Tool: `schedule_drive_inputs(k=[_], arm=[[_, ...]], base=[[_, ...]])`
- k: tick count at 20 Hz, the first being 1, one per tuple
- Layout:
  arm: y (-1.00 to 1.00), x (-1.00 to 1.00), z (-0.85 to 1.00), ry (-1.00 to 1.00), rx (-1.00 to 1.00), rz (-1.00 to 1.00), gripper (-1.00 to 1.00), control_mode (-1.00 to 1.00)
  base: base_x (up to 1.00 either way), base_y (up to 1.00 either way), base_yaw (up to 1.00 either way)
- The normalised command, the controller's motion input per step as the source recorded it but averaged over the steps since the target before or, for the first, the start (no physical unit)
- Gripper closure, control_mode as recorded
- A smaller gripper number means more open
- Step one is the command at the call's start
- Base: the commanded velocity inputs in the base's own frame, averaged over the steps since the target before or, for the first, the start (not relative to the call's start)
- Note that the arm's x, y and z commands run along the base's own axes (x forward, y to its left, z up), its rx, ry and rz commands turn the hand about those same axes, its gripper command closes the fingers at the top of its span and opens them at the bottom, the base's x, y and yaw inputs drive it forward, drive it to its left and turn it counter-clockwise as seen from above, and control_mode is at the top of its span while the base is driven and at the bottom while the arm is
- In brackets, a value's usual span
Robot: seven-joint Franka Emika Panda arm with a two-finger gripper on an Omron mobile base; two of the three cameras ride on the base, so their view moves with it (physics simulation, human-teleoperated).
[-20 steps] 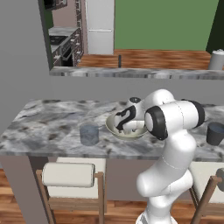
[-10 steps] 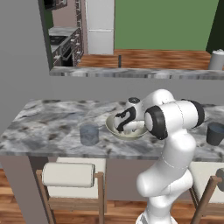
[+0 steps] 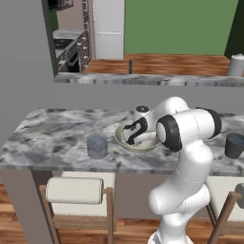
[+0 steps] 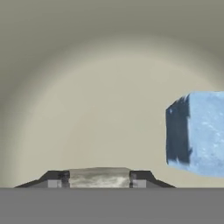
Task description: There are four ice cubes in the ice bowl. Place two ice cubes in each glass of water.
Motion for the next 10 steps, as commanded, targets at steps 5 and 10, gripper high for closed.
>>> schedule_drive_inputs(k=[5,10], arm=[[-0.04,0.0,-0.13,0.0,-0.01,-0.03,1.0,-1.0],[-0.25,0.0,0.29,0.0,0.0,-0.03,1.0,-1.0]], base=[[0.0,0.0,0.0],[0.0,0.0,0.0]])
